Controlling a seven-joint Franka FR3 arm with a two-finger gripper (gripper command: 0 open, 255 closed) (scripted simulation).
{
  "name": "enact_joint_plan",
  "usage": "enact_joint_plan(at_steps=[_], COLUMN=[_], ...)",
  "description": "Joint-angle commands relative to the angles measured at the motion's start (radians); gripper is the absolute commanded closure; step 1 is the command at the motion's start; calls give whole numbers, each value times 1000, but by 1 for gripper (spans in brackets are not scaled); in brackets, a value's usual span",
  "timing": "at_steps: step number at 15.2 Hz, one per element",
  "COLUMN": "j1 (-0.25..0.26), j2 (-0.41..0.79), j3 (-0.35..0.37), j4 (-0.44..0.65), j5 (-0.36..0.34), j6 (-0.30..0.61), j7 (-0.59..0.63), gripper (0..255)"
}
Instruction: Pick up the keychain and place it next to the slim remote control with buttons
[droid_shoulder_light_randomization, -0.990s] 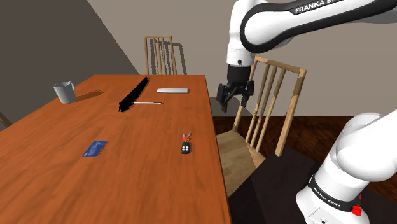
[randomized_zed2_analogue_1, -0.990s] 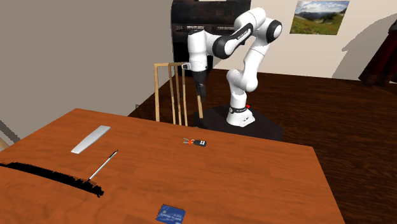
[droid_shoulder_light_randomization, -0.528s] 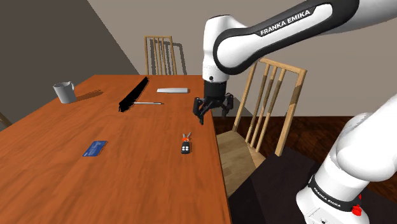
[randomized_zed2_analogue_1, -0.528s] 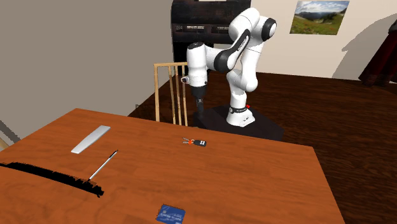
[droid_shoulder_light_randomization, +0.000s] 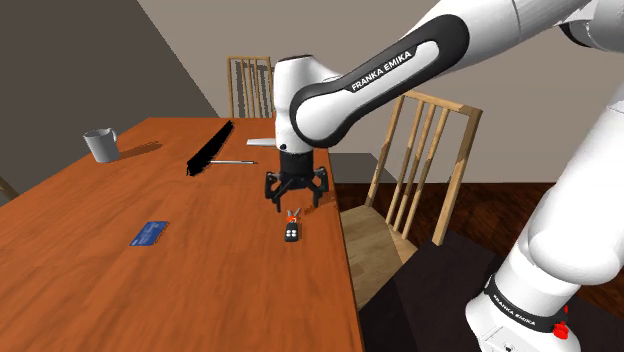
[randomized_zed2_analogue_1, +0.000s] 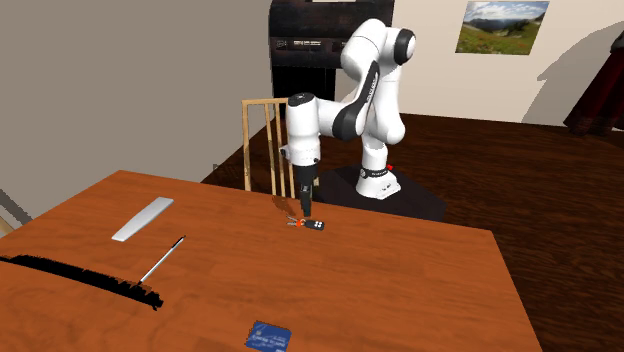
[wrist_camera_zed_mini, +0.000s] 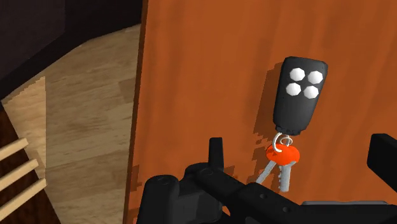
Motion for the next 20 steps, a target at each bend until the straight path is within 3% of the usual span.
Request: enact_joint_plan(at_steps=[1,8,16,17,20], j1=[7,16,16,16,16], j2=[58,119,119,119,119], j3=[10,8,8,8,8], j4=[42,-2,-2,-2,-2], j5=[-33,-67,-67,-67,-67], j6=[12,110,110,110,110], j7=[63,87,87,87,87], gripper=[0,0,0,255,255])
